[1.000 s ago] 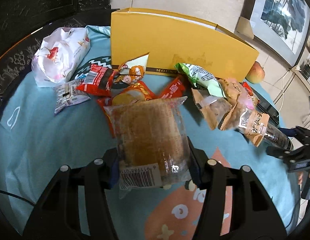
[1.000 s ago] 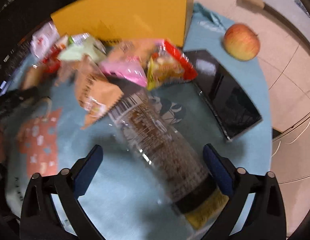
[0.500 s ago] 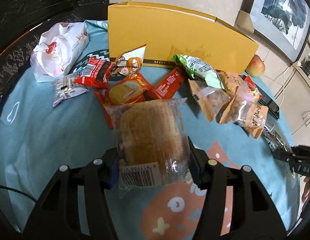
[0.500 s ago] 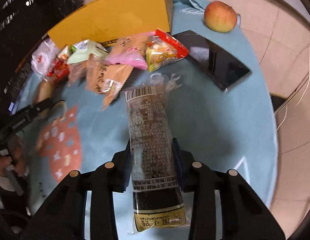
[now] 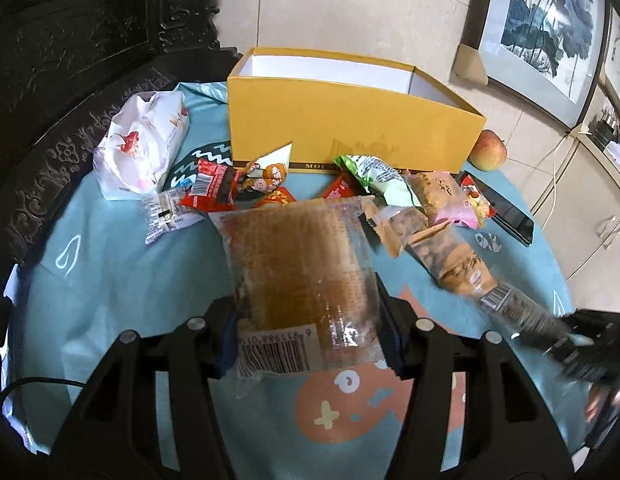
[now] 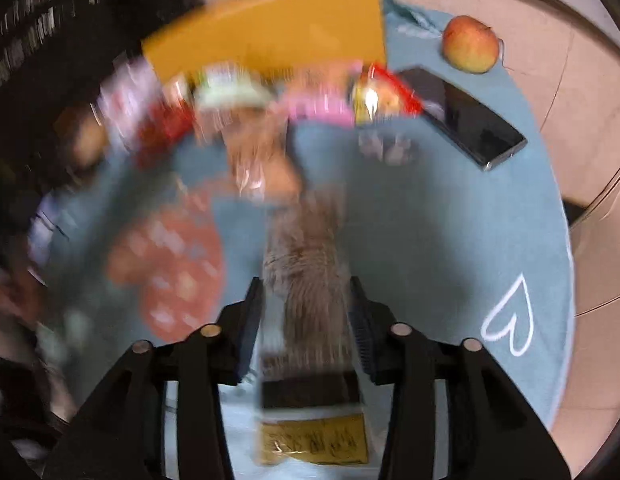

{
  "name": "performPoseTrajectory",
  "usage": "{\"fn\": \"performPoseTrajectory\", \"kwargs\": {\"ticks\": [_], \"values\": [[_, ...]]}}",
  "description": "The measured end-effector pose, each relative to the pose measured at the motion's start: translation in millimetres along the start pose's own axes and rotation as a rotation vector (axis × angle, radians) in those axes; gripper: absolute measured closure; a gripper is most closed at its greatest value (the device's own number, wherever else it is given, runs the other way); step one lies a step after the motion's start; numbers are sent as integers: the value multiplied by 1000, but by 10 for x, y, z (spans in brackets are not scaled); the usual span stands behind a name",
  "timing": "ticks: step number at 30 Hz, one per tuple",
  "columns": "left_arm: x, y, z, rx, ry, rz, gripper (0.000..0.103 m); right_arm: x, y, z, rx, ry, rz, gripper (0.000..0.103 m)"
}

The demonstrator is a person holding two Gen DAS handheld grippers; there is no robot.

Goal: Organize snacks
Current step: 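Carry the bread roll into the box with left tool while right drops the biscuit pack in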

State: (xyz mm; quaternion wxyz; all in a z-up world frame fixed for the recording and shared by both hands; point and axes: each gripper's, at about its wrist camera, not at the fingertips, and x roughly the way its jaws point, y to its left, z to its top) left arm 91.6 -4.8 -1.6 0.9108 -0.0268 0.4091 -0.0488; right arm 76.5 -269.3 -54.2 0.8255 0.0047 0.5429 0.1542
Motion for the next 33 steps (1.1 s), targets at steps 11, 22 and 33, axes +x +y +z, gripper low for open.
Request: {"fn": "performPoseTrajectory", "kwargs": {"ticks": [11, 22, 33], "values": [[92, -88, -53, 17, 34, -10, 46, 87, 246, 82, -137, -9, -202, 20], [-122, -128, -37, 43, 2, -16, 46, -214, 180, -98, -78, -85, -45, 70], [-300, -226, 181, 61, -14, -43, 46, -833, -90, 45, 53, -267, 179, 70]]}}
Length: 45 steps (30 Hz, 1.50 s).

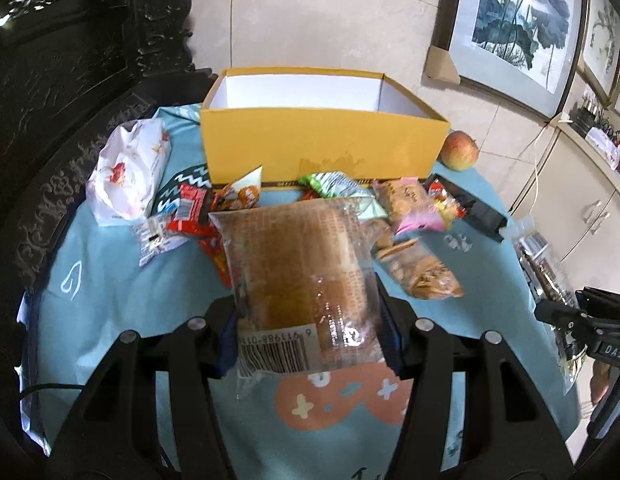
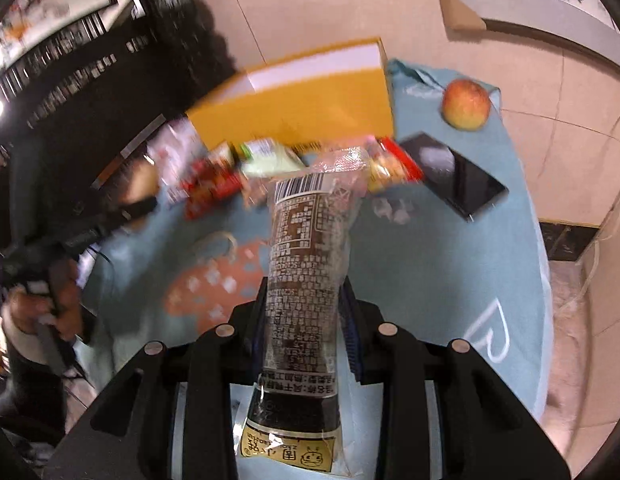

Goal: Organize snacks
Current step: 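Carry the bread roll into the box with left tool while right drops the biscuit pack in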

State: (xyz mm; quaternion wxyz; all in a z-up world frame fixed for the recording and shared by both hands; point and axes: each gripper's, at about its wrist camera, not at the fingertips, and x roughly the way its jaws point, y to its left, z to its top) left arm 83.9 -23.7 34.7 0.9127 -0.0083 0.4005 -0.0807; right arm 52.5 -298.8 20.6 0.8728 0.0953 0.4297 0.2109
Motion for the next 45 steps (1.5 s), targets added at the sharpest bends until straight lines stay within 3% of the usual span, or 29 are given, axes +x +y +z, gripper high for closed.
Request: {"fn": "performPoseTrajectory", "kwargs": {"ticks": [6, 10, 16, 21, 22, 23, 25, 26, 28, 30, 35, 39, 45], "values": [[-61, -120, 619, -18, -80, -11, 46, -121, 99, 568, 34, -171, 75, 70], [71, -127, 1070, -62, -102, -21, 46, 10, 96, 1061, 56, -263, 80, 70], [684, -33, 1661, -113, -79, 36, 46, 526, 69, 1761, 107, -368, 28, 70], [1233, 78, 1999, -147, -64, 72, 46, 1071, 64, 2211, 87, -373, -14, 69], [1330, 112, 2026, -165, -55, 73, 44, 1185, 66, 2240, 82, -370, -26, 63], [1436, 163, 2042, -198, -44, 62, 40, 1295, 84, 2262, 71, -365, -43, 49], [1562, 271, 2019, -273, -25, 104, 9, 1453, 131, 2265, 24, -344, -134, 41], [1580, 329, 1991, -305, -28, 101, 6, 1454, 135, 2241, 13, -338, -149, 39], [1556, 381, 1944, -328, -38, 62, 5, 1343, 105, 2164, 30, -365, -103, 38], [1500, 375, 1905, -321, -23, 53, 5, 1203, 31, 2103, 70, -389, -76, 29], [1127, 323, 1736, -271, -28, 46, 5, 863, -98, 1858, 151, -357, -9, 29], [812, 278, 1478, -212, -35, 63, 2, 735, -88, 1488, 118, -283, -41, 28], [620, 284, 880, -173, 9, 55, 2, 853, -21, 831, 60, -105, -87, 28]]}}
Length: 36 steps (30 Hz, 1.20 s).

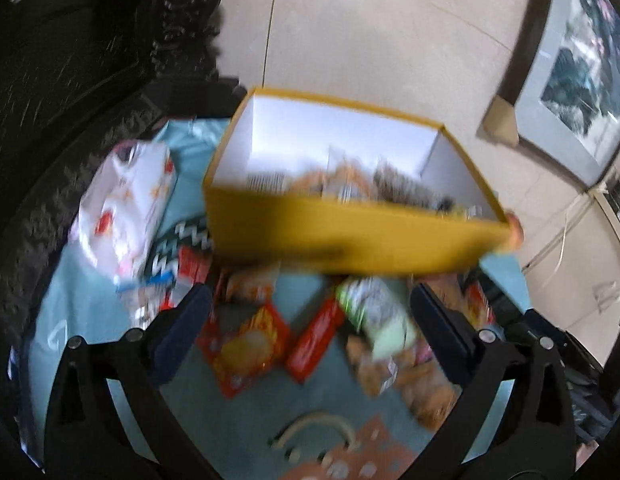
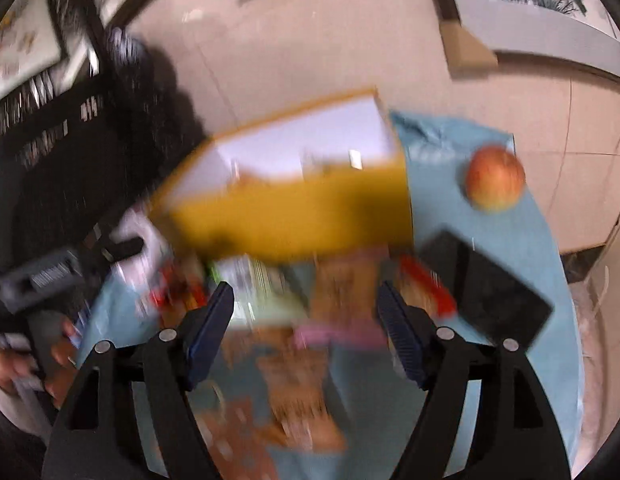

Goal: Organize snacks
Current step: 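Carry the bread roll into the box with left tool while right drops the biscuit pack in, then grasp the red mooncake packet with left tool while right grasps the brown peanut bag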

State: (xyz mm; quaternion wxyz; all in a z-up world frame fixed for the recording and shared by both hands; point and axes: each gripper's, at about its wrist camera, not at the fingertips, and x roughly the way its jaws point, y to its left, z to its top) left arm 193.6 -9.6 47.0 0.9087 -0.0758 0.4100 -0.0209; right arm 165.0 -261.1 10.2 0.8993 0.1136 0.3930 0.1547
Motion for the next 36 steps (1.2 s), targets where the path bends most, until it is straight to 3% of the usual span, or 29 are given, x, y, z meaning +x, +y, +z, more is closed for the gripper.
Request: {"fn": "performPoseTrajectory", "kwargs": {"ticks": [3, 11, 13, 17, 25, 27, 32, 36], "values": [[-1, 62, -313, 12, 17, 0, 2, 170, 113, -335, -74, 97, -37, 28], [94, 285, -745, 44, 60, 55, 2, 531, 318, -617, -130, 193, -65, 28], [107, 355, -762, 33, 65, 64, 2, 590, 309, -646, -136, 193, -87, 47], [149, 461, -752, 10, 67, 80, 2, 543, 294, -653, -137, 197, -81, 57], [410, 404, -767, 80, 80, 157, 2, 296, 18, -555, 25, 159, 40, 57], [522, 442, -751, 42, 103, 172, 2, 283, 10, -545, 34, 157, 51, 57], [635, 599, -624, -124, 117, 111, 2, 272, -13, -547, 49, 170, 74, 57], [800, 549, -510, -84, 140, 92, 2, 275, 32, -556, 45, 175, 89, 57]]}}
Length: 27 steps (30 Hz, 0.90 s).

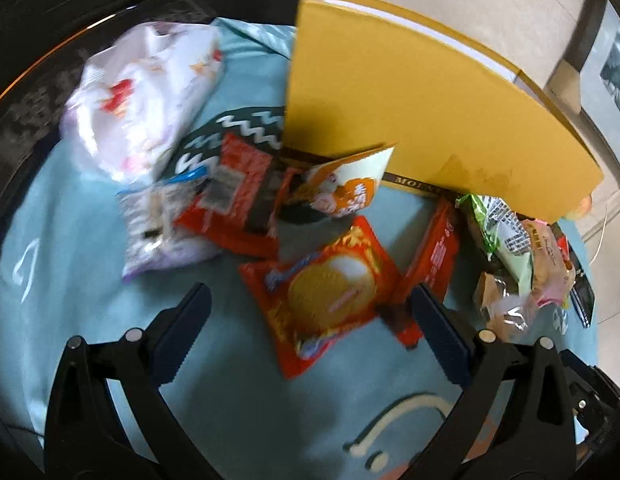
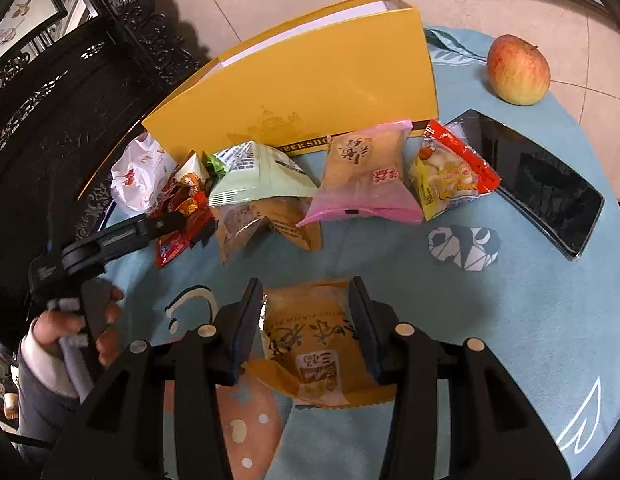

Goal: Organize snacks
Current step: 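Grasp the red mooncake packet with left tool while right grasps the brown peanut bag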

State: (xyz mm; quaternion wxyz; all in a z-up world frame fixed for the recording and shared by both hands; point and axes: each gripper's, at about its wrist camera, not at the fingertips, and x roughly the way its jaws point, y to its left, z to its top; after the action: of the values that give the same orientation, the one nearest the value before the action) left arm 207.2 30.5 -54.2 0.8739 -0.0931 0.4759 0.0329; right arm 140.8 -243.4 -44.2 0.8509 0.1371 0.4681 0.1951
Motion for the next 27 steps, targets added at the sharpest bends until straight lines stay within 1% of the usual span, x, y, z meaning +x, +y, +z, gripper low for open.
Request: {"fn": "performPoseTrajectory", "kwargs": {"ticks": [3, 5, 6, 7, 8, 9, 11, 12, 13, 14, 16, 17, 18, 19, 20, 23, 25, 27], "values": [[79, -51, 38, 25, 11, -34, 2, 37, 10, -5, -2, 17, 1, 56], [139, -127, -10, 65, 32, -56, 2, 106, 15, -19, -10, 70, -6, 56], [164, -181, -54, 98, 42, -57, 2, 161, 23, -37, -7, 106, -6, 53], [162, -227, -89, 128, 33, -46, 3, 196, 33, -50, -2, 129, -1, 50], [154, -306, -154, 177, 30, -34, 3, 183, 51, -50, -10, 121, 0, 46], [144, -371, -216, 221, 28, -22, 4, 174, 65, -49, -13, 125, 0, 44], [103, -464, -332, 288, 22, -4, 9, 159, 68, -45, -4, 129, 6, 42], [55, -488, -382, 305, 25, -23, 11, 153, 73, -45, -5, 131, 8, 41], [15, -495, -417, 308, 37, -46, 11, 149, 74, -47, -8, 131, 7, 40], [-22, -491, -433, 305, 46, -70, 12, 149, 82, -51, -9, 132, 9, 37], [-109, -477, -465, 287, 81, -143, 14, 144, 86, -58, -8, 134, 16, 32], [-144, -476, -473, 286, 85, -156, 13, 142, 85, -58, -5, 135, 17, 31], [-188, -484, -485, 295, 77, -149, 13, 136, 82, -53, -3, 136, 14, 31], [-220, -486, -489, 305, 62, -123, 13, 140, 96, -56, -1, 135, 11, 31], [-235, -480, -469, 311, 40, -78, 13, 137, 90, -55, 1, 134, 7, 31], [-218, -412, -397, 270, 14, -12, 13, 113, 44, -54, 6, 132, -3, 31], [-196, -305, -335, 232, 3, 3, 13, 94, 20, -50, 10, 129, -1, 31], [-201, -186, -271, 183, -2, 0, 13, 90, 18, -50, 9, 129, 0, 31]]}}
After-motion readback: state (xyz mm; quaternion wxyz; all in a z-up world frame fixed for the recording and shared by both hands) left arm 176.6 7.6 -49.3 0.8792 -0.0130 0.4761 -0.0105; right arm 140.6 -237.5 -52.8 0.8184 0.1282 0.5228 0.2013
